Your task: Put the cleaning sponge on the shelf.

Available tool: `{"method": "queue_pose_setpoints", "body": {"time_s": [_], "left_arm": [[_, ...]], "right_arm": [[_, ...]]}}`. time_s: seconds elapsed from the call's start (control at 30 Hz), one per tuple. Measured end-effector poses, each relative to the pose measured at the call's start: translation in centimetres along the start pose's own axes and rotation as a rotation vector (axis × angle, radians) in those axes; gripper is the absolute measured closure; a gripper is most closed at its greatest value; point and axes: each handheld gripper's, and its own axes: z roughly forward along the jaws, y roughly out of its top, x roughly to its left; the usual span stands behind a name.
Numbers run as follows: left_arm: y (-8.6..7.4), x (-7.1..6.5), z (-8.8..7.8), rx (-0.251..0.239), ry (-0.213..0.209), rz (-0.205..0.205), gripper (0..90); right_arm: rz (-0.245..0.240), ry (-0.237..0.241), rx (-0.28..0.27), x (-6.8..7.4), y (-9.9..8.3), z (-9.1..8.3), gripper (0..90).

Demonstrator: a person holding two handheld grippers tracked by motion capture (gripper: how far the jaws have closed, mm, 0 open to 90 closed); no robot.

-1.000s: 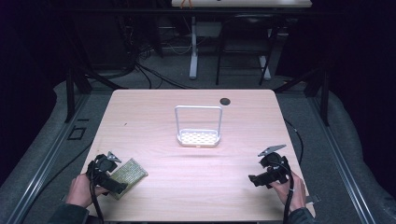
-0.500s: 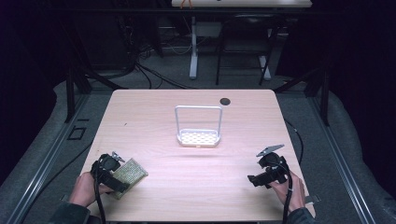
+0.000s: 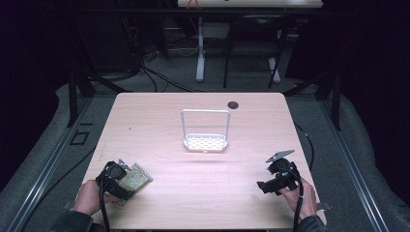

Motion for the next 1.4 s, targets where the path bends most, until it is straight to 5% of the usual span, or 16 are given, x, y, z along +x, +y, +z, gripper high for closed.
{"method": "queue_pose_setpoints", "body": {"time_s": [0.4,0.77,1.4], "left_arm": [[-0.3,0.2,-0.6,-0.047,0.034,-0.010,44.9],[-0.1,-0.1,-1.5,-0.099,0.036,-0.026,44.3],[1.1,-1.8,-2.0,-0.139,0.009,0.011,43.4]], "right_arm": [[-0.015,-0.007,-0.002,0.2,0.1,-0.1,8.1],[-0.009,-0.002,0.004,0.2,0.1,-0.1,8.4],[-0.005,0.010,0.002,0.1,0.0,-0.2,10.8]]}}
